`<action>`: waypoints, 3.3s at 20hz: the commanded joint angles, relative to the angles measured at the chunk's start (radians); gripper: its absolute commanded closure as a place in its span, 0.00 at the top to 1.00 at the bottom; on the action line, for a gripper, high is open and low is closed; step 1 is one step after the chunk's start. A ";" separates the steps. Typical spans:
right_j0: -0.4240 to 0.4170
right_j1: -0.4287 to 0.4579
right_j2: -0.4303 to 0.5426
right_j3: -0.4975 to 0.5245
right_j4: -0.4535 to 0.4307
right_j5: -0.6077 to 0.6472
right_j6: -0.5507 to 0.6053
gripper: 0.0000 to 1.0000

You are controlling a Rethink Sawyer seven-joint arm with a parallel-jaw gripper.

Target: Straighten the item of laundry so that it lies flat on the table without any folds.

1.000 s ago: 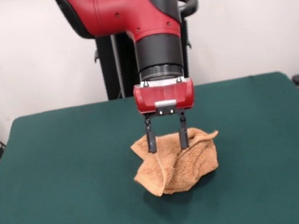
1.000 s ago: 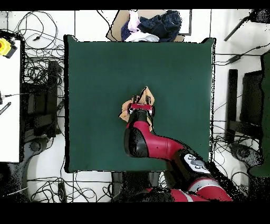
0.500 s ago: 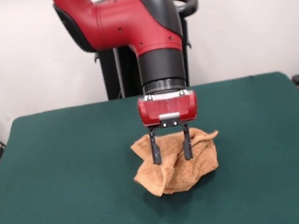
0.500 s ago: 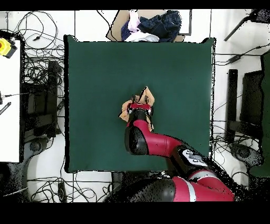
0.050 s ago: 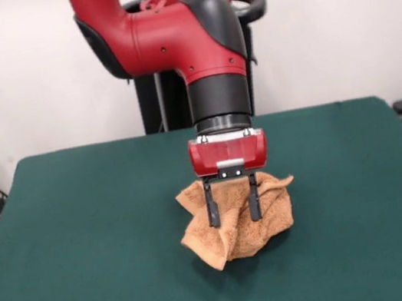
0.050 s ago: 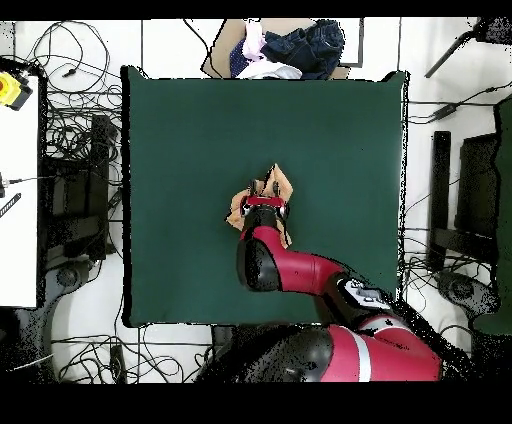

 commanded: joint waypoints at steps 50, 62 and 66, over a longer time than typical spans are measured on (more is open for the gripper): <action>0.071 -0.013 -0.070 -0.094 -0.007 0.104 0.103 1.00; 0.103 0.026 -0.093 -0.127 0.006 0.123 0.093 1.00; 0.120 0.027 -0.122 -0.132 0.011 0.141 0.078 1.00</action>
